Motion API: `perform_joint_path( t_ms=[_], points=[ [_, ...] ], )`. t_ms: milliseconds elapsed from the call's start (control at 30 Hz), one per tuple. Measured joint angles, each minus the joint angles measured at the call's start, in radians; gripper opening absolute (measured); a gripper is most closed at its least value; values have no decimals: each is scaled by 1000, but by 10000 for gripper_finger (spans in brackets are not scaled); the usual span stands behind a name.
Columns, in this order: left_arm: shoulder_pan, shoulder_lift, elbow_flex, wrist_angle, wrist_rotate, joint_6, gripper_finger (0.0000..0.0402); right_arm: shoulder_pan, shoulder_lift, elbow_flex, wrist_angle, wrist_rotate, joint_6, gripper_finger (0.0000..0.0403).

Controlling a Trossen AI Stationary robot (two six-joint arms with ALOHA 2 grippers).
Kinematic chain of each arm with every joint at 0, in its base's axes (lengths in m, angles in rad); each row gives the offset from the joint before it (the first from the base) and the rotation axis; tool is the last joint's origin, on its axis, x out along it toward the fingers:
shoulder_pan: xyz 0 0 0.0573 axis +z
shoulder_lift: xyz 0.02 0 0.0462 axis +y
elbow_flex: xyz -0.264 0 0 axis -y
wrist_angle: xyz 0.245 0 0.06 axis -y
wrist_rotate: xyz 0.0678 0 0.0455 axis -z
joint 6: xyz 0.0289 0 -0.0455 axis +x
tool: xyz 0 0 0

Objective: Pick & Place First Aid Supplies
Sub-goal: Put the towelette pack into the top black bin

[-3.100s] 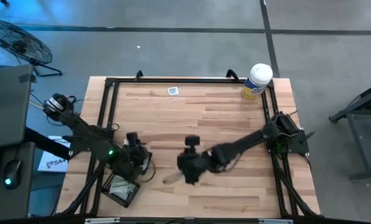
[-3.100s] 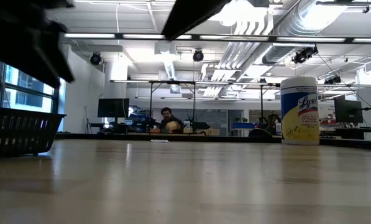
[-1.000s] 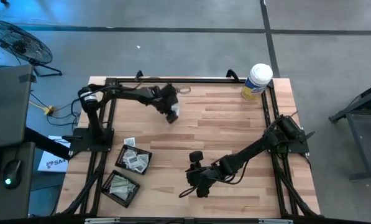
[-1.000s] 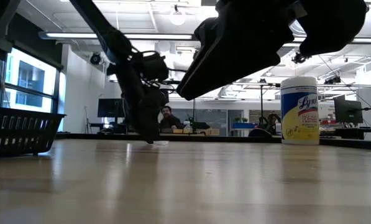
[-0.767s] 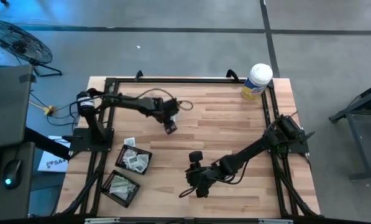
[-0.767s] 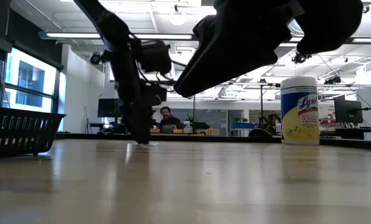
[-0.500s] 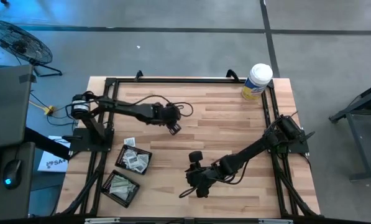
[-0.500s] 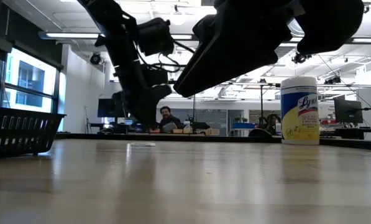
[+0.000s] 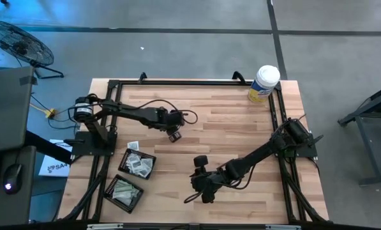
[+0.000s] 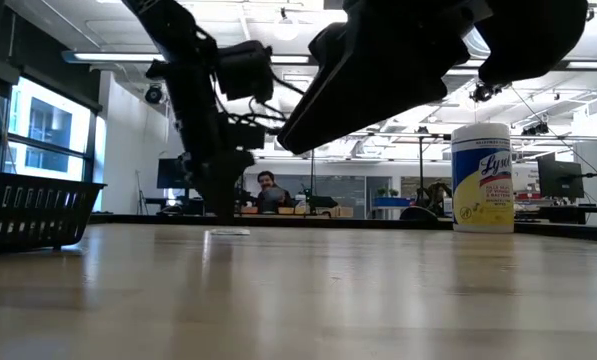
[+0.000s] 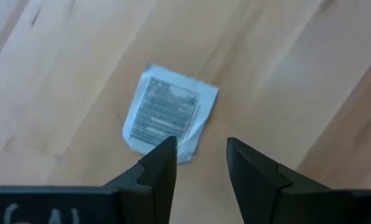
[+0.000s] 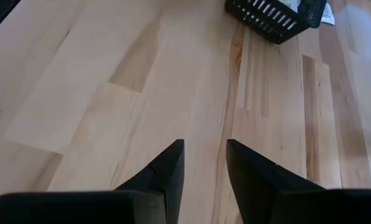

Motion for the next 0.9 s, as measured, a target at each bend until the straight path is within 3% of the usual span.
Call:
perform_joint_path(
  t_ms=[367, 533, 700, 900],
  points=[
    [80, 6, -100, 125, 16, 82, 136, 0, 0, 0, 10, 0, 0, 113],
    [100, 3, -127, 166, 95, 113, 136, 0, 0, 0, 10, 1, 0, 113],
    [97, 4, -146, 173, 101, 130, 135, 0, 0, 0, 10, 3, 0, 113],
    [97, 2, -217, 255, 118, 140, 91, 0, 0, 0, 10, 4, 0, 113]
  ],
)
